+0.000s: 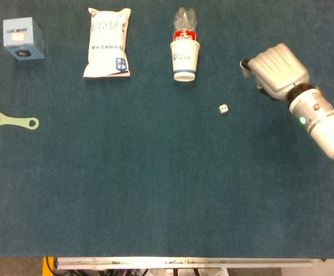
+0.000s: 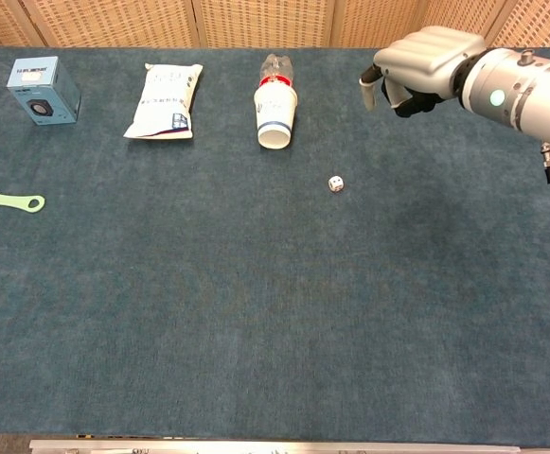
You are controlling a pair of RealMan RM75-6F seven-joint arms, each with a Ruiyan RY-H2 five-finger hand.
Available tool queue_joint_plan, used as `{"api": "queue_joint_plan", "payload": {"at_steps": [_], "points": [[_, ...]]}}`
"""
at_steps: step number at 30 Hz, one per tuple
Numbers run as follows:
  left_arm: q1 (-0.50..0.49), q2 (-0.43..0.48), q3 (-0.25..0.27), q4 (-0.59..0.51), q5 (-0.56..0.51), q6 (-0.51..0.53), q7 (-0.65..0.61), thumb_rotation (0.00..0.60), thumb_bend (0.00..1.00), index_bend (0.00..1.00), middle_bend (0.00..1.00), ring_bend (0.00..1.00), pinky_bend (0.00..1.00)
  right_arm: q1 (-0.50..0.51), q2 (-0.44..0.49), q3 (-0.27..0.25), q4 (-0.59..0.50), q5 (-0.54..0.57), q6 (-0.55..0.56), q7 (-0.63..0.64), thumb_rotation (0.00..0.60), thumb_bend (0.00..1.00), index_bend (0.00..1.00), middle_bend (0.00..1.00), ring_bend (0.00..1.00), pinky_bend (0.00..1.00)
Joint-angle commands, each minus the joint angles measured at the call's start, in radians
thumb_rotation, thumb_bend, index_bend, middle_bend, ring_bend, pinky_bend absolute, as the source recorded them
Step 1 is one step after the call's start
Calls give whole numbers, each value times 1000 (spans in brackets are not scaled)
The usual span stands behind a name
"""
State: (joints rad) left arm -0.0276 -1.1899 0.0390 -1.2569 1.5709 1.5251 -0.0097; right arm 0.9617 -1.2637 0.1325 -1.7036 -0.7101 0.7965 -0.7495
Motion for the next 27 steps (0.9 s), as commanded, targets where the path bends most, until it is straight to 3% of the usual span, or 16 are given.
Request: {"api": "queue_joint_plan", "payload": {"at_steps": [1, 11, 20, 27], "points": [[0, -2, -1, 5, -3, -3, -6, 600, 89, 512, 401, 396, 507, 19, -20, -8, 26, 17, -24, 26, 600, 1000, 417, 751, 789, 848], [3, -9, -2, 22, -6, -6, -18, 600, 89, 512, 420, 397, 508, 52, -75, -26, 100, 11, -87, 124, 600, 1000, 417, 824, 841, 870], [2, -15, -5, 32, -10, -11, -27, 600, 89, 512, 429, 397, 508, 86, -119, -59, 148, 39, -103, 139, 600, 1000, 417, 967, 957, 959], [5, -17, -7, 36, -14, -11, -30, 600, 89, 513, 434, 405, 508, 109, -150, -84, 185, 63, -90, 136, 600, 1000, 418, 1000, 1000, 992]]}}
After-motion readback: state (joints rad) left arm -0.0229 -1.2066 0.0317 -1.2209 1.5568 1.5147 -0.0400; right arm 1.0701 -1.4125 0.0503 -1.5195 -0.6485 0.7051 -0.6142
